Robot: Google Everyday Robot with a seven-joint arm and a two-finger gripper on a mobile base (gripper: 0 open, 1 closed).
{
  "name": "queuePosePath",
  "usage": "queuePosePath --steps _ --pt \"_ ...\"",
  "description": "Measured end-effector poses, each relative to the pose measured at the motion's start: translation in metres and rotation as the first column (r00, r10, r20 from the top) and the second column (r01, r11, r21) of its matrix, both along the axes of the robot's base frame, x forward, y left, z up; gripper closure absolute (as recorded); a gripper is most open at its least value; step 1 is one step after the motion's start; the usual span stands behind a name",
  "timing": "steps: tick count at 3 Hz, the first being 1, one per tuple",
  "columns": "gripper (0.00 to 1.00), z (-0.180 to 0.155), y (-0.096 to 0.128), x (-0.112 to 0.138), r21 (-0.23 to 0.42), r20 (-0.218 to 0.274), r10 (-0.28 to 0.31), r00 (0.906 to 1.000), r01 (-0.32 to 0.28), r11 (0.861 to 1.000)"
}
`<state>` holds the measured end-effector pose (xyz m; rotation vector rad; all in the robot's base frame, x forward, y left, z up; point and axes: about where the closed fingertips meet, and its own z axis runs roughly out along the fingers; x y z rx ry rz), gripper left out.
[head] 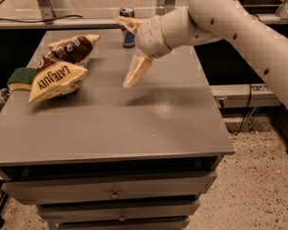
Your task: Move brown chip bag near sponge
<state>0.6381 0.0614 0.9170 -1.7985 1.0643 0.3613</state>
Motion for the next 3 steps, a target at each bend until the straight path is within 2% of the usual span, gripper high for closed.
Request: queuePosePath --steps 1,2,3 --pt "0.00 0.002 -0.048 -0.013 0.000 -0.028 -0.113 0.9931 0.114 0.994" --pt "0.00 0.009 -0.101 -0.016 -0.018 -0.035 -0.203 0.9785 0.203 0.979" --pt "0.00 0.009 -0.101 -0.016 -0.018 -0.036 -0.203 0.9785 0.202 0.979"
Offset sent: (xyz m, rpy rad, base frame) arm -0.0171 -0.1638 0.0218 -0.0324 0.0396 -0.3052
